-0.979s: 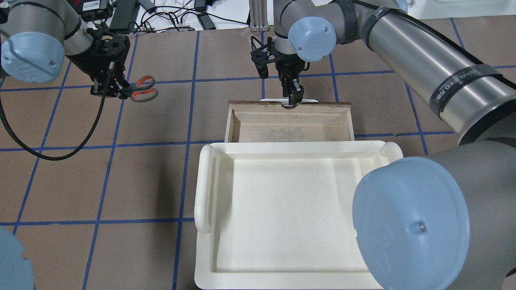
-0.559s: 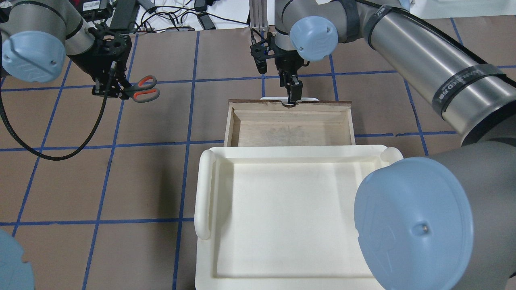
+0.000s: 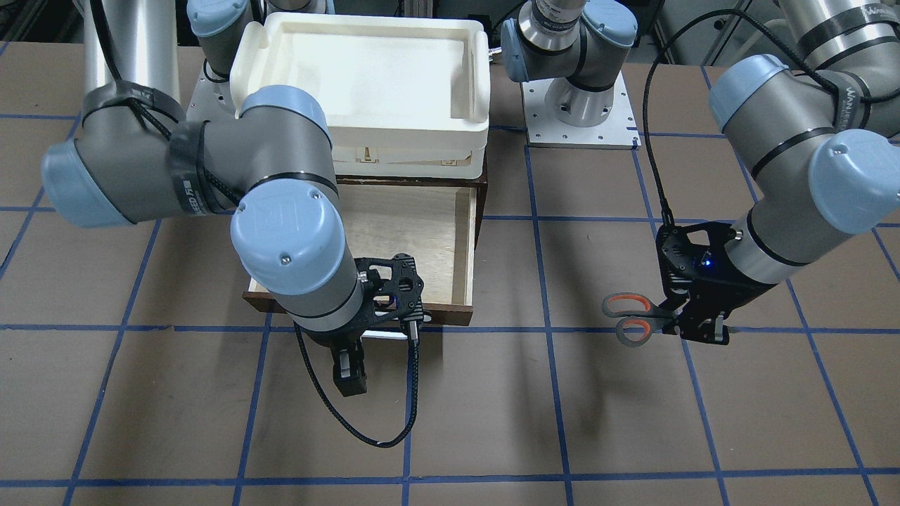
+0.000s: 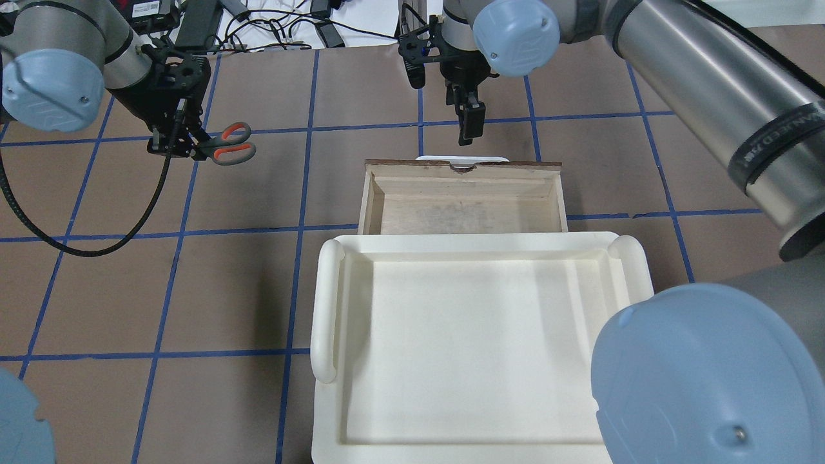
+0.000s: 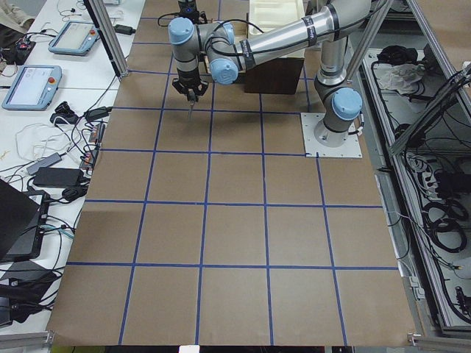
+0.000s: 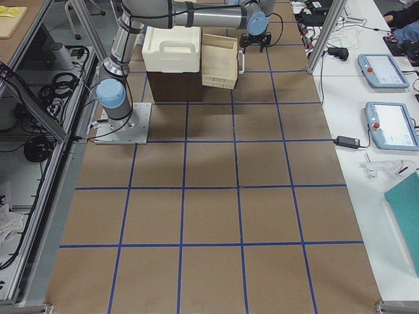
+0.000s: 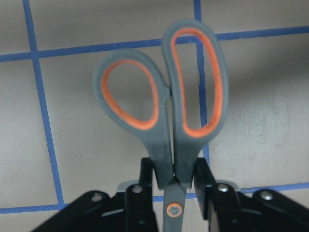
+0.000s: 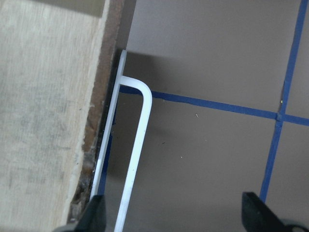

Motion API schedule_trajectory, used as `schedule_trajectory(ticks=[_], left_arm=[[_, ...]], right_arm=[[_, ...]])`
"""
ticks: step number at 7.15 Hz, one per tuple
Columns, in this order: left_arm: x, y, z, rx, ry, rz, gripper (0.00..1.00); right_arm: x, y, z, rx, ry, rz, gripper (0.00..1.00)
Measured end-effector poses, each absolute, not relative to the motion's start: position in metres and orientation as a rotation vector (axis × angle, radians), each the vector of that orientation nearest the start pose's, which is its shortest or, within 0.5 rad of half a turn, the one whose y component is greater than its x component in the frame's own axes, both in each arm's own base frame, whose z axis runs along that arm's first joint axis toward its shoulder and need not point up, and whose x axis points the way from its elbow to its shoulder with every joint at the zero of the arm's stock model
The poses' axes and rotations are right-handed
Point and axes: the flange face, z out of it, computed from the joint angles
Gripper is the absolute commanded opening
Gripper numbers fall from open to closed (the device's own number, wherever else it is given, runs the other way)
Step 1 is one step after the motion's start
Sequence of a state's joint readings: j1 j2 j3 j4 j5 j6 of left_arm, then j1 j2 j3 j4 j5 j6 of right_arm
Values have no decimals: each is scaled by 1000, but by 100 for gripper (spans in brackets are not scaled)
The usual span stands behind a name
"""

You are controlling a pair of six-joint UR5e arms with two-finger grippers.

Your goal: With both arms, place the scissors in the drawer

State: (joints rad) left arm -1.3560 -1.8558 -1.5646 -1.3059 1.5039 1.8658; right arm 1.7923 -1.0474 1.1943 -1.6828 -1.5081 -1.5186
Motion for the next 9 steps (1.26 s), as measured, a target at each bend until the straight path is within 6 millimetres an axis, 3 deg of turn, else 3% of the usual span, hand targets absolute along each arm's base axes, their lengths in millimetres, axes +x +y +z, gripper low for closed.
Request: schedule_trajectory(ticks=[2,4,6,9], left_arm=[[-14,-611,361,-2264,-2106,77,0],[-41,-608,364,-2266,-2111,63,0],[-92,-599,371,-2245,-2151,49,0],[-205,-566,391,-2230,-2199,66,0]], right_arm=[[262,-624,421,-2286,2071,-46,100],[216,-586,458,-2146,2230,-68,100],[171,-545,488,-1948,2424,-99,100],[153,-507,511,-1458,2748,-88,100]])
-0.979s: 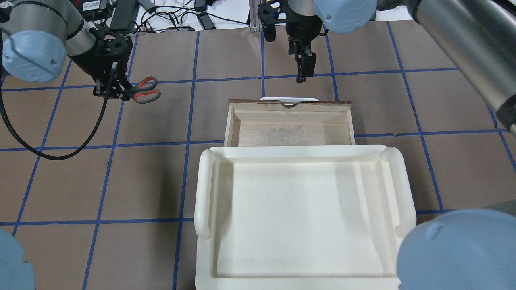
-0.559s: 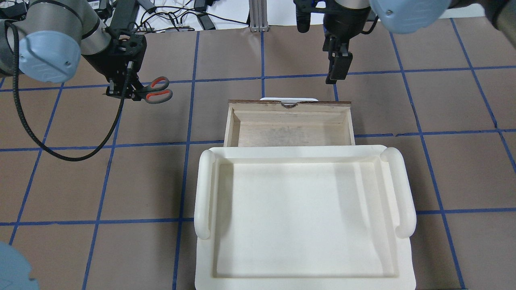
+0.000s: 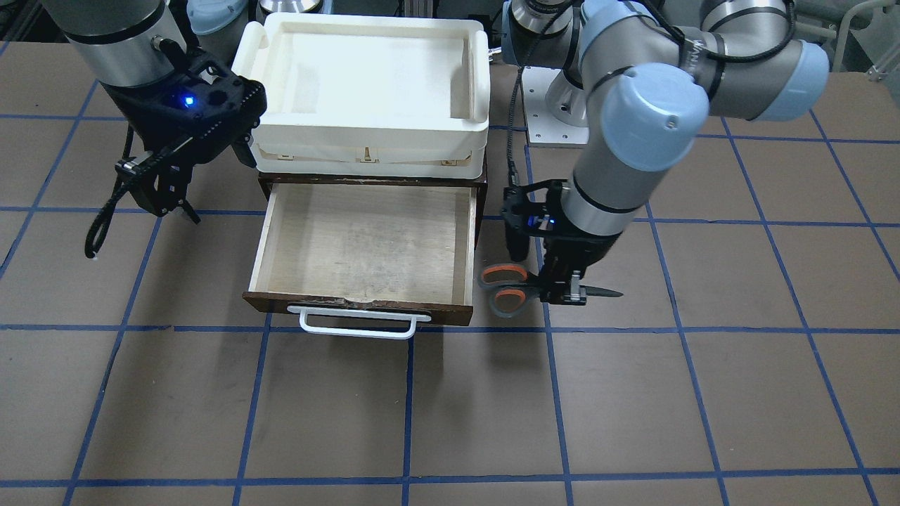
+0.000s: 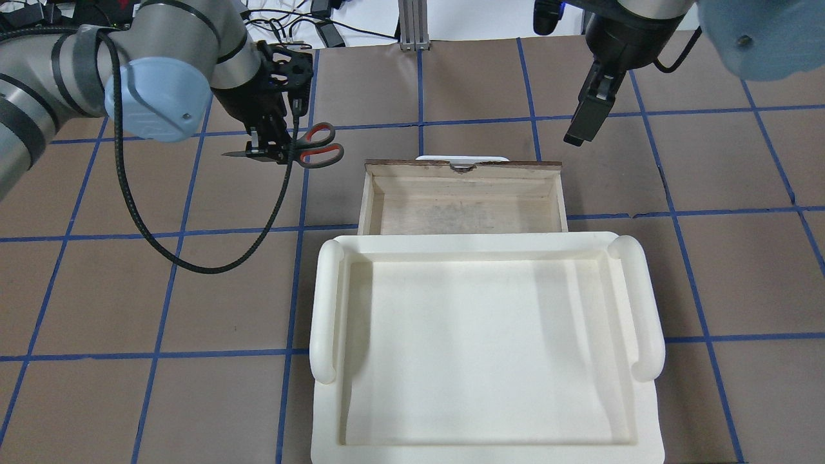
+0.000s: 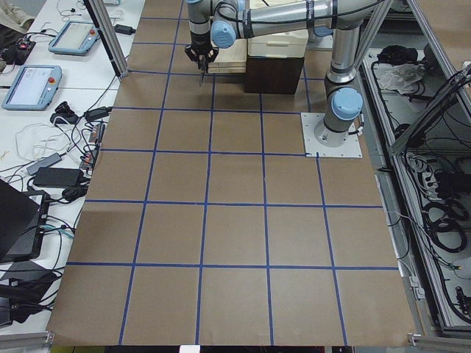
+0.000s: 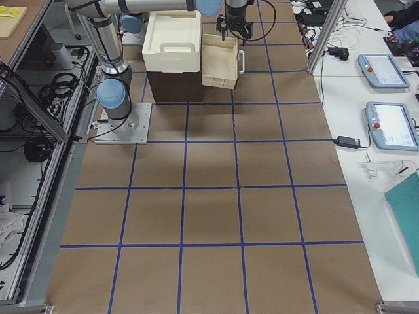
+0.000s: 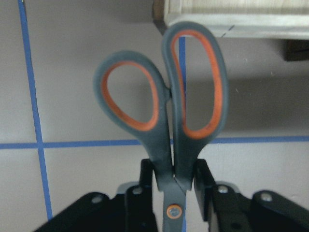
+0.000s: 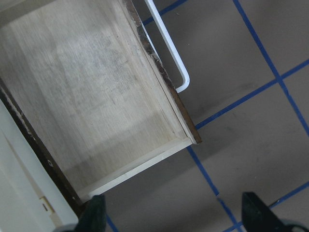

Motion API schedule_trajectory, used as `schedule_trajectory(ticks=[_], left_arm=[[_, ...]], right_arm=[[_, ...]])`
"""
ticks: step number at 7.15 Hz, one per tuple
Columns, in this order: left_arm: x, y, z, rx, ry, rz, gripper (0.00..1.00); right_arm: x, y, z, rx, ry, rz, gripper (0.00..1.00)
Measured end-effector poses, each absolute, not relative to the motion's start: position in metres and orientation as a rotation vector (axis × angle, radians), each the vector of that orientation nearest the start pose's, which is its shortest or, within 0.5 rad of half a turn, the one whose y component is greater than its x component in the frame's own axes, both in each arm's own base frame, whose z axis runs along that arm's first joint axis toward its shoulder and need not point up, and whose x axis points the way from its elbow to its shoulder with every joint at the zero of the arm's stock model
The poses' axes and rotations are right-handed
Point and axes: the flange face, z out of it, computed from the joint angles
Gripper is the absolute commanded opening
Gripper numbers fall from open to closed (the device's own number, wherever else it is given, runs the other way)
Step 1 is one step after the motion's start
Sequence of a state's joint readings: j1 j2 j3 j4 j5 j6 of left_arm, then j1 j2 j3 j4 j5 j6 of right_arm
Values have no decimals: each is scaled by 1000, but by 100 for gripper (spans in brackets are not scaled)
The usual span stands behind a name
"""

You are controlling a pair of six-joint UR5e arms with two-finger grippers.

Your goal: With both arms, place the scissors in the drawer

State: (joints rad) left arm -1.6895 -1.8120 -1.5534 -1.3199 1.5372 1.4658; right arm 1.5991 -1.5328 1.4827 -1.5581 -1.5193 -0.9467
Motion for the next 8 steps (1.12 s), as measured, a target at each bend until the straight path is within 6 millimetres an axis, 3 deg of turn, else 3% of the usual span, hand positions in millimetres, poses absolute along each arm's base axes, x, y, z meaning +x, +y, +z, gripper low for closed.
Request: schedule_trajectory(ticks=[2,4,6,8], left_arm=[[-279,-539,400,-2210,-2208,80,0],[-330,-516,395,-2203,-2189,76,0],[-357,-505,383,-2187,-2174,64,0],[-377,-496,370,-2163,-2187,39,0]], right_arm=[[154,-487,522,-1014,2913,-42,100],[156,-478,526,-559,3018,-11,100],[156,-476,526,-178,3070,12,100],[154,-473,525,-18,3092,24,100]])
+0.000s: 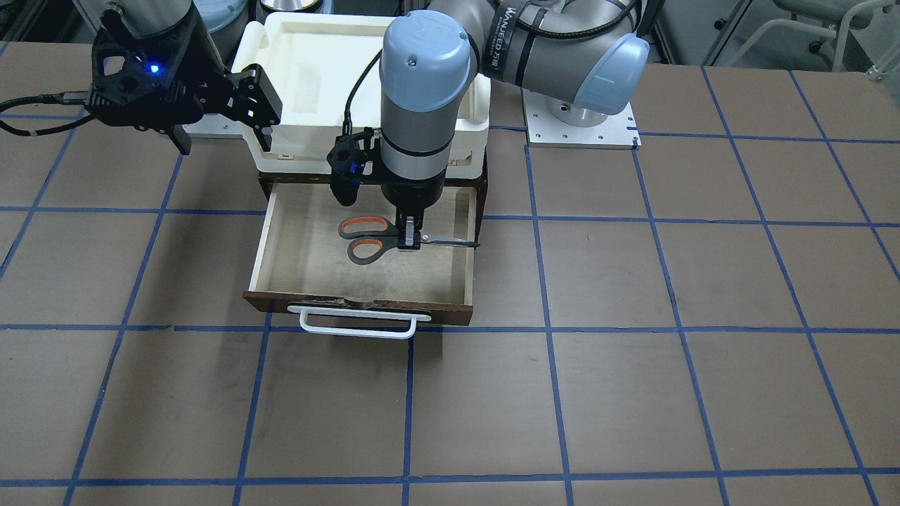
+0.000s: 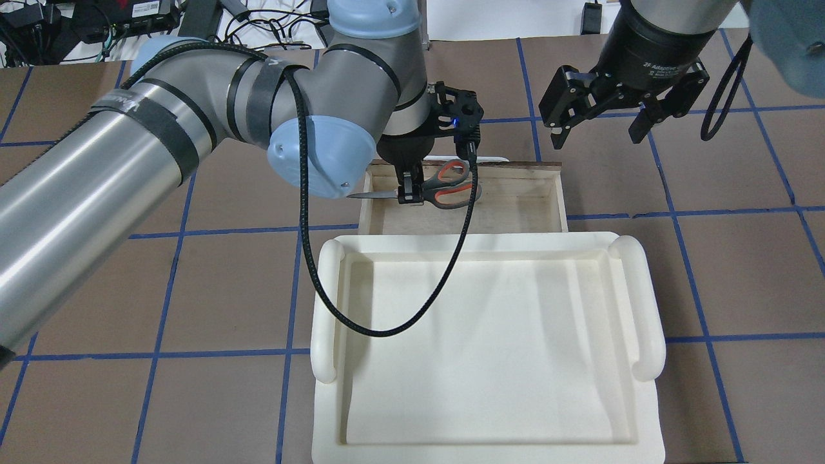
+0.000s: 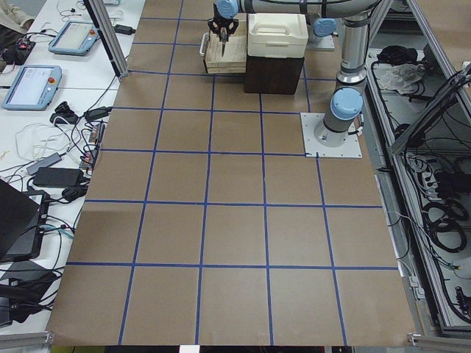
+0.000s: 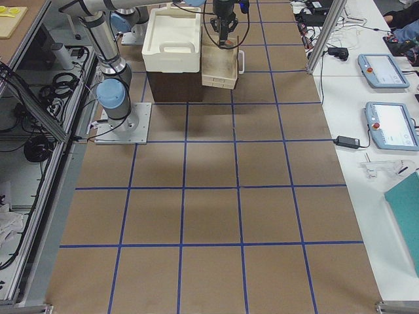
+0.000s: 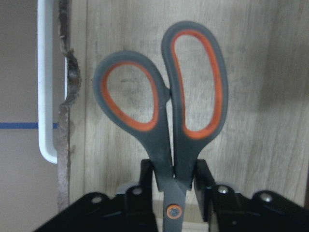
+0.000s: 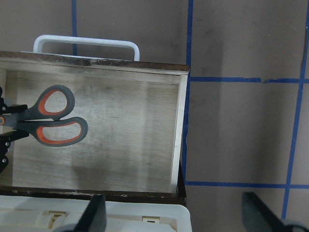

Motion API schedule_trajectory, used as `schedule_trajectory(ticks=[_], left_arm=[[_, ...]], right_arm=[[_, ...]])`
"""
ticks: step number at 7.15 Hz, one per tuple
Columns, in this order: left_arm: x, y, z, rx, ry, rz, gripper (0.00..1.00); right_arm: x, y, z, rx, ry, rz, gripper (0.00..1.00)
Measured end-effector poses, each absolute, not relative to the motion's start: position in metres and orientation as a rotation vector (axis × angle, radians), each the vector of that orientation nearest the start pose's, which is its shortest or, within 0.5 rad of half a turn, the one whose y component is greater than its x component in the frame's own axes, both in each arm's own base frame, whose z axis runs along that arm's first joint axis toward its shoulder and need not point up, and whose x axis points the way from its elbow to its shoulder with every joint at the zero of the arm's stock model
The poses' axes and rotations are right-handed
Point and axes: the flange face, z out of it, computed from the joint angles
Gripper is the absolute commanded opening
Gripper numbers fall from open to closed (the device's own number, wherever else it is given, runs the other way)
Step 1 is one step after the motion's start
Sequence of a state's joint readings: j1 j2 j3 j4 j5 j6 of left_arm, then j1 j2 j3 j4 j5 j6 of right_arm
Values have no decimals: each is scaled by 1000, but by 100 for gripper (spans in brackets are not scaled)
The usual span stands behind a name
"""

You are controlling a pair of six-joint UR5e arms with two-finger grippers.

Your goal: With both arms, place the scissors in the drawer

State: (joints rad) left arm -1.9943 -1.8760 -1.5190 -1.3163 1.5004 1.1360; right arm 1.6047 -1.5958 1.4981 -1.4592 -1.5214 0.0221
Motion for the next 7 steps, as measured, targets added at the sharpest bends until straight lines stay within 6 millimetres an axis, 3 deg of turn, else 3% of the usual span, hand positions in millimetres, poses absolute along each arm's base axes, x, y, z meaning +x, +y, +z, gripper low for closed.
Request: schedule_trajectory(ticks=[6,7], left_arm=[[-414,-485,321,2282,2272,50,0],[-418,-481,312,2294,2263,69,4]], right_arm=[[149,-469,526,45,3149,13,100],[149,-469,526,44,3148,14,100]])
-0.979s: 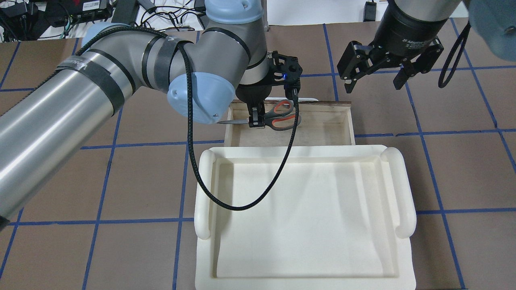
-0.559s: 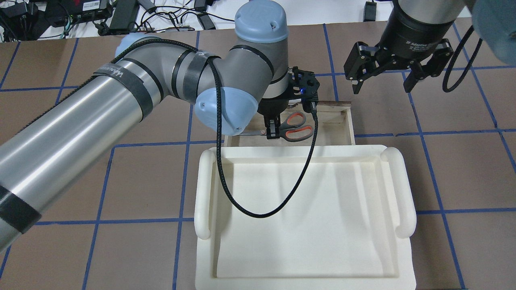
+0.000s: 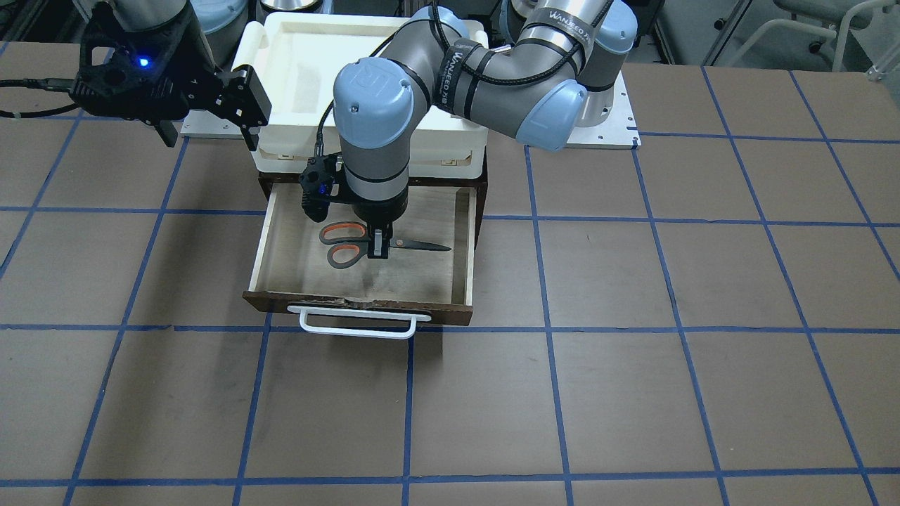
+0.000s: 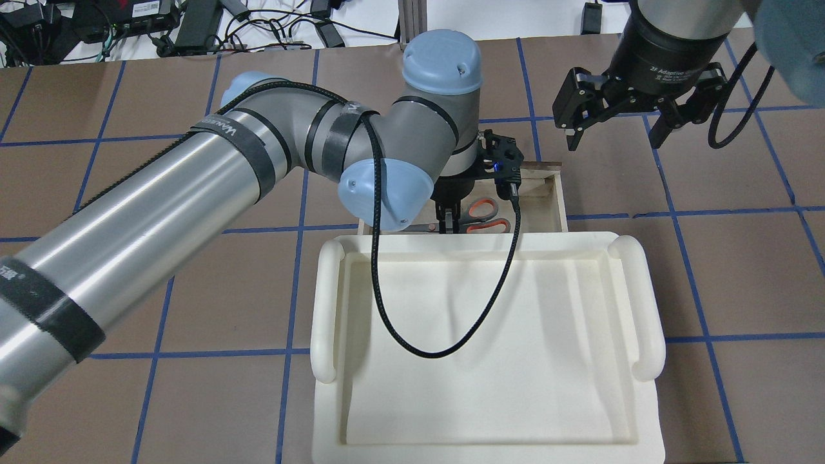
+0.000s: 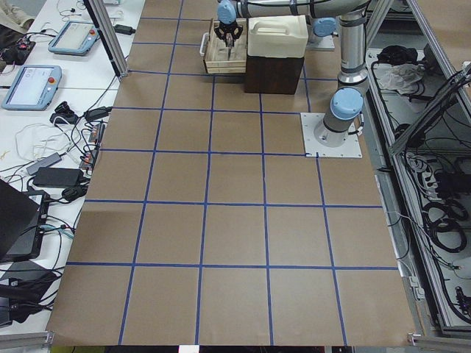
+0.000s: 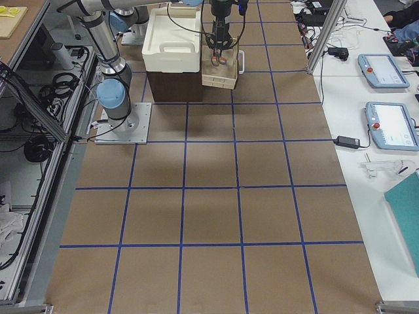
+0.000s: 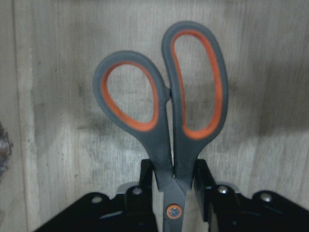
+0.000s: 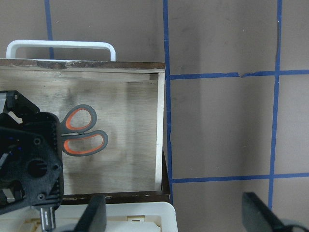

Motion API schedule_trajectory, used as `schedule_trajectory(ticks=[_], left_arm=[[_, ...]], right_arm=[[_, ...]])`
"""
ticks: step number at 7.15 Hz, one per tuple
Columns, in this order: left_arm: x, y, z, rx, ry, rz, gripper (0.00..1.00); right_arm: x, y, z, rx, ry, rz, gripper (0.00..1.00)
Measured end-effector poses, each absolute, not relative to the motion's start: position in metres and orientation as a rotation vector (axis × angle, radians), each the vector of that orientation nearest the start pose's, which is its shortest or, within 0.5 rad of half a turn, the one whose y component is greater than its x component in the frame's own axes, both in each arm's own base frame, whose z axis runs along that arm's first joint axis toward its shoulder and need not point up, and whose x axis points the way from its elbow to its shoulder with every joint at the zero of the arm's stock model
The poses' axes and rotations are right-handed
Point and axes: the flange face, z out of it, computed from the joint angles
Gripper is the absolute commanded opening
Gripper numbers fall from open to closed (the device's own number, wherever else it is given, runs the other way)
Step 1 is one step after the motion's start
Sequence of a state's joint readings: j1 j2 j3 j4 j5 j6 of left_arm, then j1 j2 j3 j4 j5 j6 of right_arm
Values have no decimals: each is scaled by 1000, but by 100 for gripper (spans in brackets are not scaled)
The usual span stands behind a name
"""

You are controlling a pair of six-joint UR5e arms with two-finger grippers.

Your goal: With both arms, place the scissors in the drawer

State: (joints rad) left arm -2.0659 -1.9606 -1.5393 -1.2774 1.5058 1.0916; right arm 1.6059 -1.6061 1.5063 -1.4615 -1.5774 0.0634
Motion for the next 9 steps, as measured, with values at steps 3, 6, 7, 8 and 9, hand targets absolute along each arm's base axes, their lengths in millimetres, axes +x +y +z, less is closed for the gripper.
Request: schedule_trajectory(ticks=[3,6,7,8,9], left_arm=[[-424,-472,296,-2191,-2124,-104,83],[-422,-469,308,-2183,-2140,-65,94],[-417,-474,320,-2176,-2154,-30,93],[-408,-481,335,-2154,-2175,12,93],[-392,-493,354,-2118,-2209,62,93]], right_arm=[[149,-470,526,48,3149,6,100],[148,-470,525,51,3149,8,100],[148,-470,525,51,3149,7,100],[148,-471,525,51,3149,6,100],[149,-471,525,51,3149,5,100]])
